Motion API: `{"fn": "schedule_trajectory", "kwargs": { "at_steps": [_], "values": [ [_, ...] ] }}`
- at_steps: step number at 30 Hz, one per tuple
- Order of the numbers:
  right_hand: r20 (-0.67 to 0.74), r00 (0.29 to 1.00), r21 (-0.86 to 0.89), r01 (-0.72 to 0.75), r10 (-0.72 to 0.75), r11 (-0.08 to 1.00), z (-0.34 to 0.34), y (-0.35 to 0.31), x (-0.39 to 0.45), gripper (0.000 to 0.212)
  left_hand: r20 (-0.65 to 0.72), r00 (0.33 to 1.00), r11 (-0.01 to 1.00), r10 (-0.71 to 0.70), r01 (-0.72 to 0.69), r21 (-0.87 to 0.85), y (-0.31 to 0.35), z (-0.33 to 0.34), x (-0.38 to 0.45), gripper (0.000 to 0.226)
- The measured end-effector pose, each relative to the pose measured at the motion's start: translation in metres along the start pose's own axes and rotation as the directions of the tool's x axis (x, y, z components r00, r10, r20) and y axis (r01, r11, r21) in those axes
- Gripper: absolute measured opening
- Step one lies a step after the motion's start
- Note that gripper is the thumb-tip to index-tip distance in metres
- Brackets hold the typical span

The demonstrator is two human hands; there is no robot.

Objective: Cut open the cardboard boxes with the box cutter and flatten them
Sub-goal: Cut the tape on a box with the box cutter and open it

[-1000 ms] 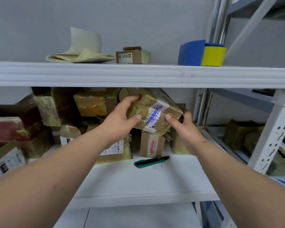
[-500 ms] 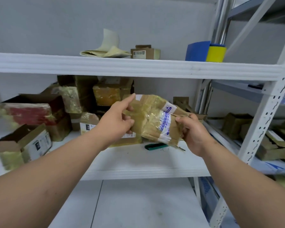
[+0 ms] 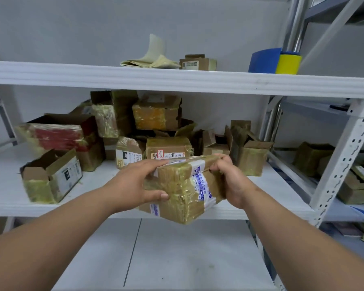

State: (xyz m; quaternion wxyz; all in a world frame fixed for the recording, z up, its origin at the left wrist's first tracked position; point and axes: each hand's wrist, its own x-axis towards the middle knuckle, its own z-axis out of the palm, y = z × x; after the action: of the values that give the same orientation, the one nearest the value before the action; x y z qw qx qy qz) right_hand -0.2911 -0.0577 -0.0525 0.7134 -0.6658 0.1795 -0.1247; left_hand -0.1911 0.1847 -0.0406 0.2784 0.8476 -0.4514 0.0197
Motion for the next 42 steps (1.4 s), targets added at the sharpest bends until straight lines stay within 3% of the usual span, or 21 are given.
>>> {"fn": "schedule_trajectory", "kwargs": {
  "at_steps": [5,9,13,15,19,22,27,34,38,42],
  "values": [
    [0.073,0.997,-0.231,-0.006,0.023,0.973,0.010,0.010,0.027,0.052,-0.003,0.998,0.933,-0.064,0.061,0.354,-0.021,0.005,0.004,0.095],
    [0.096,0.995,-0.317,0.020,0.011,0.948,0.005,0.027,0.051,0.060,-0.018,0.990,0.886,-0.143,0.136,0.444,-0.027,0.022,0.016,0.126],
    [0.066,0.997,-0.397,0.061,-0.037,0.916,-0.015,0.029,0.077,0.067,-0.027,0.987,0.867,-0.158,0.152,0.475,-0.008,0.041,0.049,0.099],
    [0.069,0.996,-0.476,0.076,-0.049,0.876,-0.030,0.024,0.088,0.063,0.014,0.987,0.854,-0.163,0.134,0.502,0.005,0.050,0.068,0.096],
    [0.068,0.998,-0.671,0.051,-0.006,0.740,-0.065,0.033,0.116,0.048,0.160,0.967,0.915,-0.200,0.126,0.382,0.011,0.077,0.099,0.097],
    [0.071,0.997,-0.780,0.031,0.039,0.625,-0.090,0.052,0.135,0.040,0.283,0.926,0.913,-0.248,0.126,0.389,0.005,0.095,0.115,0.091],
    [0.048,0.995,-0.906,0.009,0.082,0.423,-0.117,0.076,0.158,0.046,0.294,0.916,0.917,-0.274,0.157,0.366,-0.009,0.100,0.133,0.090],
    [0.187,0.982,-0.965,0.177,0.035,0.194,-0.107,0.094,0.179,0.067,0.327,0.898,0.916,-0.295,0.169,0.364,-0.014,0.098,0.140,0.088],
    [0.198,0.979,-0.977,0.193,0.050,0.092,-0.105,0.096,0.186,0.077,0.331,0.896,0.931,-0.297,0.195,0.308,-0.014,0.097,0.139,0.086],
    [0.152,0.987,-0.988,0.153,0.050,-0.020,-0.111,0.096,0.184,0.070,0.354,0.884,0.929,-0.305,0.195,0.313,-0.019,0.095,0.140,0.085]
  ]
}}
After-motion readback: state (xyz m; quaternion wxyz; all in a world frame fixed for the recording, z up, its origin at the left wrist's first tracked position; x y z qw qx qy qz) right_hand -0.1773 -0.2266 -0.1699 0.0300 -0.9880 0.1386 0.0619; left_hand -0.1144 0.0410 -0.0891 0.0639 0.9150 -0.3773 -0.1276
